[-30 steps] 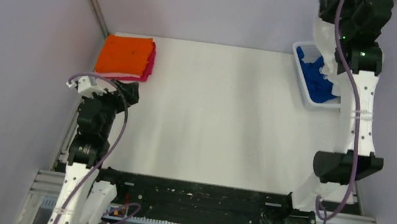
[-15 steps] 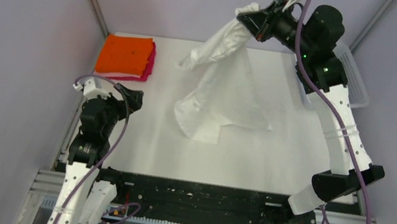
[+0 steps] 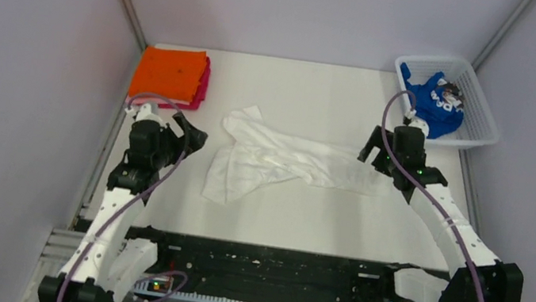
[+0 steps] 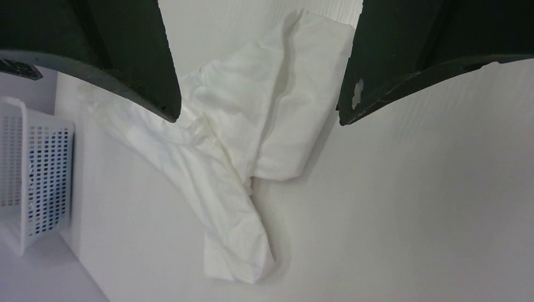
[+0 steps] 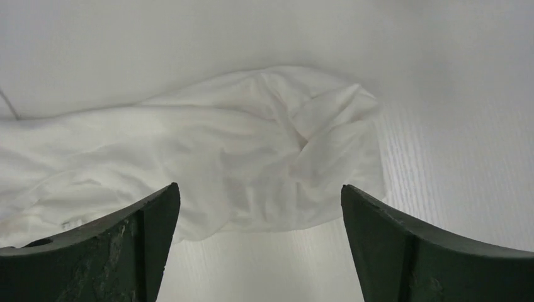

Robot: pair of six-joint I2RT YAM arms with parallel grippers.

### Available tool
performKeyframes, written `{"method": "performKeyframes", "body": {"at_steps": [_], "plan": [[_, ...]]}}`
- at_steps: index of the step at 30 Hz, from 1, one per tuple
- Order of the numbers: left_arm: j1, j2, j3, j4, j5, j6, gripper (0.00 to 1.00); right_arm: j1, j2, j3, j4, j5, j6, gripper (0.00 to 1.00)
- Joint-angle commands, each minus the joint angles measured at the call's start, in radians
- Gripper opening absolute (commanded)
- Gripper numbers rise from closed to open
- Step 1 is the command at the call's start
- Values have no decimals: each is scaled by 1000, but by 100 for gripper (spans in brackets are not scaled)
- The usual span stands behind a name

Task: Fold and stack the t-shirts
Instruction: Move the tshirt to the center of the board, then flatten out the tshirt

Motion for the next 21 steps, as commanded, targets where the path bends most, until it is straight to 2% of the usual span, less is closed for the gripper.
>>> {"method": "performKeyframes", "body": {"at_steps": [1,4,6,13,19,20,21], "plan": [[0,174,7,136,117,2,99,6,-32,29,-29,243,73,97],[-1,349,81,194,153,13,99,5,-55,-1,-20,210,98,98],[-3,519,162,201,190,24,98,7,-53,-31,-17,195,124,98],[-5,1004,477,163,343,41,76,6,7,-155,92,154,197,98],[-17,1182,625,158,342,43,71,13,137,-172,235,126,197,97],[-22,1200,642,157,342,45,69,19,161,-173,277,130,199,96],[-29,1217,664,155,340,50,62,25,187,-170,304,134,194,96]]}}
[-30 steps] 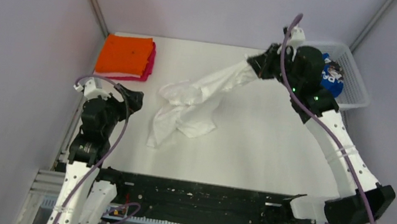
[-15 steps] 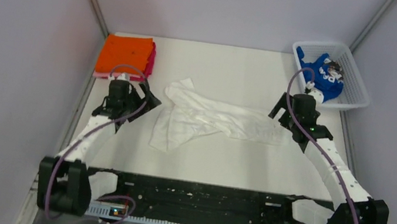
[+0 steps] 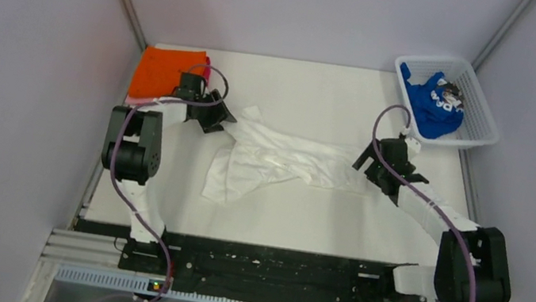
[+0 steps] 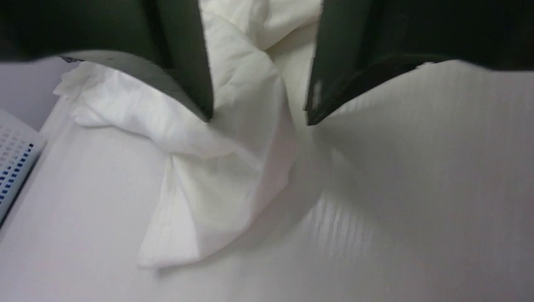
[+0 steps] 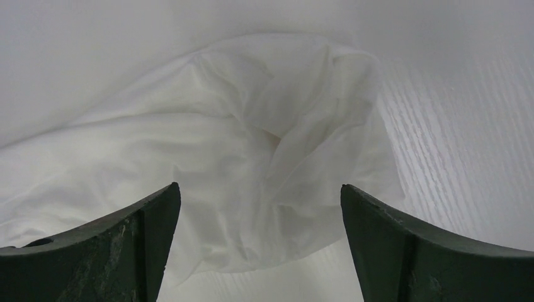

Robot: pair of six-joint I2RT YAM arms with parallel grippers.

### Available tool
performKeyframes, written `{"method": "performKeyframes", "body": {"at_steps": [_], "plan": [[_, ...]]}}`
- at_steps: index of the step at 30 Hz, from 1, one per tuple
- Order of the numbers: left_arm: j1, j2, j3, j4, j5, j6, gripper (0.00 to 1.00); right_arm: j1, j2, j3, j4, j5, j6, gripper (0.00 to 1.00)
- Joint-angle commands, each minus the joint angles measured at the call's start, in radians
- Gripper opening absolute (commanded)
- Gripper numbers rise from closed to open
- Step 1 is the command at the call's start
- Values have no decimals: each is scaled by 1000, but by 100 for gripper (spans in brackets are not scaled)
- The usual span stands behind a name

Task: Fold and stack the t-shirts
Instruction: Flatten out the tshirt

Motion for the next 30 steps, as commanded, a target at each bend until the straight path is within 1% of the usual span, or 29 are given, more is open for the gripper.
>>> {"method": "performKeyframes", "body": {"at_steps": [1,2,4,5,6,8,9,10,11,12,14,17,18,20,21,22,24,26,28,30], "plan": [[-27,56,113,-3,15,26,52,23,95,9,195,-9,6,94],[-34,72,138,-25,9,33,39,26,123,24,195,-7,3,92],[-46,91,178,-53,-2,46,5,33,185,44,198,9,-11,87],[-47,92,190,-62,2,49,0,36,213,52,228,11,-24,82],[-48,84,194,-62,17,52,0,38,242,61,249,-2,-54,72],[-49,46,196,-63,26,55,0,39,284,97,264,-19,-109,32],[-48,5,199,-62,22,56,0,39,292,126,254,-10,-123,16],[-48,-30,210,-62,11,60,0,38,288,161,245,12,-135,3],[-48,-60,234,-66,3,66,0,39,268,216,245,34,-151,0],[-47,-85,268,-73,-5,69,0,39,252,268,250,56,-174,0],[-46,-112,384,-99,-9,70,0,39,234,406,252,80,-237,0],[-35,-92,665,-170,8,73,0,37,255,697,213,113,-326,0],[-26,-74,786,-224,14,67,0,36,269,802,186,121,-354,0],[-3,-46,1030,-278,43,48,0,35,289,991,146,134,-394,0],[7,-44,1100,-289,55,34,0,35,292,1062,133,133,-410,0],[17,-54,1138,-284,59,27,0,34,291,1129,115,126,-426,0],[27,-108,1134,-253,52,22,0,34,282,1218,81,102,-442,0],[28,-172,1093,-240,47,31,0,34,250,1243,46,71,-449,0],[28,-239,1014,-237,51,46,0,35,186,1190,28,42,-440,0],[27,-312,885,-228,57,52,0,34,93,1066,38,22,-417,0]]}}
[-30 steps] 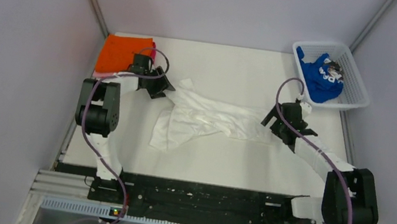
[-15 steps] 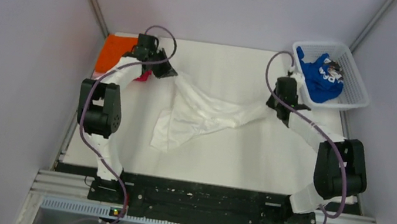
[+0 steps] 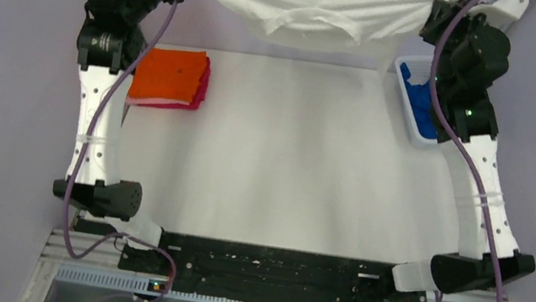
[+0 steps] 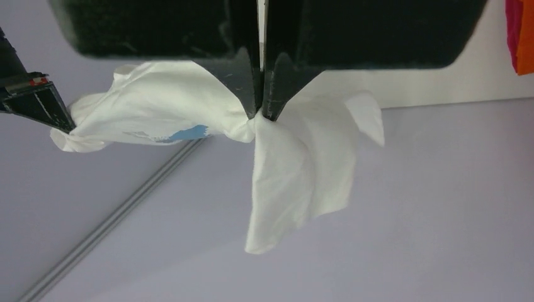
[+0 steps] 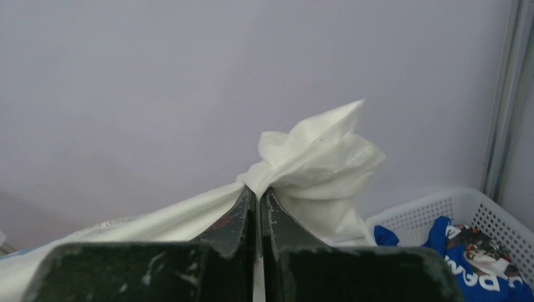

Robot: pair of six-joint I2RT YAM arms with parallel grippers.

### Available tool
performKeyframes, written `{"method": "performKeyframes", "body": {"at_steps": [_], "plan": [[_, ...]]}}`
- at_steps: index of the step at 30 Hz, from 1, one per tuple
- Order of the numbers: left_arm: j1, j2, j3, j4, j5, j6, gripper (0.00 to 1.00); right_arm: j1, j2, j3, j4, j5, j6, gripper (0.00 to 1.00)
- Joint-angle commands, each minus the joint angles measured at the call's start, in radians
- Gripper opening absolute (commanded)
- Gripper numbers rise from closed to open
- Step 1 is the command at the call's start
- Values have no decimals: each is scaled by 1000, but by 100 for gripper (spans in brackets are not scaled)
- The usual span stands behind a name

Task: Fold and stack the t-shirts
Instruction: Flatten out the tshirt

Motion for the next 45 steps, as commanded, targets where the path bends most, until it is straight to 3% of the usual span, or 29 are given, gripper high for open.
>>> {"method": "performKeyframes", "body": {"at_steps": [1,5,11,13,15,17,18,20,22,23,27,30,33,35,40,45], "plan": [[-8,-112,-255,-19,30,17,0,-1,-163,-216,-67,-57,2,0],[-8,-309,-646,7,13,17,0,0,-401,-552,-95,-128,110,0],[-8,-588,-1312,39,-138,-48,4,2,-661,-1091,-210,-389,343,1],[-9,-650,-1470,49,-202,-49,15,3,-723,-1238,-229,-466,393,6],[-8,-679,-1566,31,-291,-49,37,3,-766,-1350,-246,-498,423,16],[-8,-680,-1598,-16,-339,-62,50,5,-797,-1415,-294,-501,434,28],[-8,-678,-1602,-33,-349,-66,64,5,-810,-1432,-323,-499,431,37],[-8,-673,-1575,-97,-362,-59,95,5,-847,-1422,-393,-445,426,69],[-7,-679,-1526,-172,-385,-60,99,6,-866,-1356,-446,-378,409,95],[-7,-683,-1505,-195,-381,-52,99,6,-863,-1316,-461,-350,399,98],[-22,-689,-1511,-156,-187,-46,99,6,-742,-1208,-375,-310,350,99],[-121,-657,-1584,-36,-53,-111,99,15,-529,-1148,-229,-350,334,99],[-243,-584,-1646,107,-7,-172,99,49,-255,-1071,-80,-371,324,99],[-260,-493,-1672,188,16,-204,99,72,-105,-1002,-14,-385,345,99],[-247,-281,-1593,175,-61,-172,99,101,185,-854,12,-403,333,99],[-221,-13,-1382,173,-190,-161,99,150,242,-954,80,-439,375,97]]}}
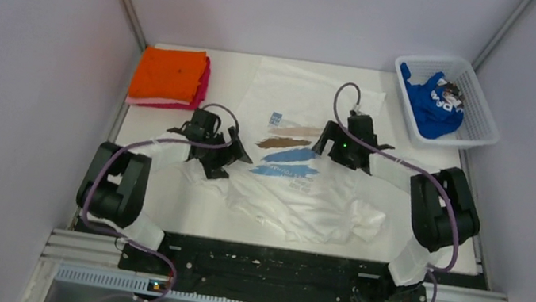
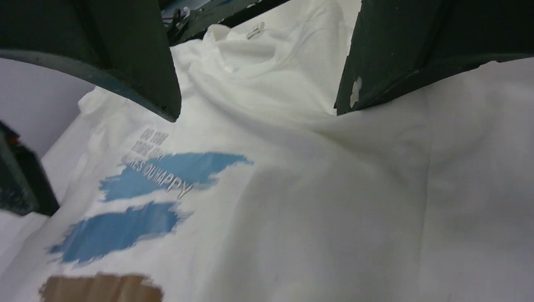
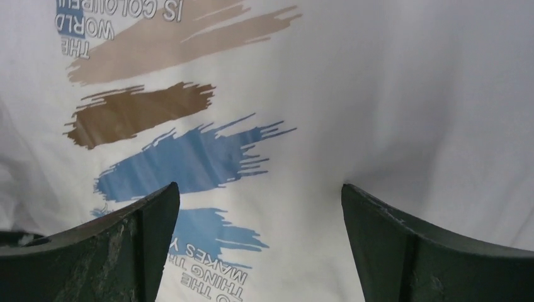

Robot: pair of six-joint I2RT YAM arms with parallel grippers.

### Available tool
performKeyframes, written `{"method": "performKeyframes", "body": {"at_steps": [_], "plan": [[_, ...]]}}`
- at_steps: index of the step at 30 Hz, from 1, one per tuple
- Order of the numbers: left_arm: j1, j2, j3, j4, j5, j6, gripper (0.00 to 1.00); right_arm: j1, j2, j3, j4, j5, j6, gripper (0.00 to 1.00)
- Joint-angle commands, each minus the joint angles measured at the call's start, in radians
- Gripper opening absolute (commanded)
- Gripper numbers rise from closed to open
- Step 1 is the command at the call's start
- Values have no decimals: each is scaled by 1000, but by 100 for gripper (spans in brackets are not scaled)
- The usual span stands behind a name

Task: Fold and stack the t-shirts
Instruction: Flatten out the tshirt

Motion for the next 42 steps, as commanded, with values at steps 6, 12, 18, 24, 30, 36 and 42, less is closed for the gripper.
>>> {"method": "performKeyframes", "body": {"at_steps": [6,12,18,24,30,36,42], "plan": [[82,615,711,-102,-105,73,99,246,-108,-227,129,-66,136,97],[106,1038,1445,-205,47,103,99,497,-30,-97,280,-210,170,97],[108,955,1537,-208,20,191,99,508,-68,54,228,-52,74,99],[100,528,1115,-281,-139,281,99,333,-304,-50,32,127,119,99],[-25,-45,436,-304,-296,212,99,119,-505,-243,-175,259,144,99],[-155,-440,33,-545,-329,26,89,23,-592,-284,-330,351,128,96],[-273,-654,-160,-651,-262,-116,75,21,-571,-278,-361,379,139,94]]}}
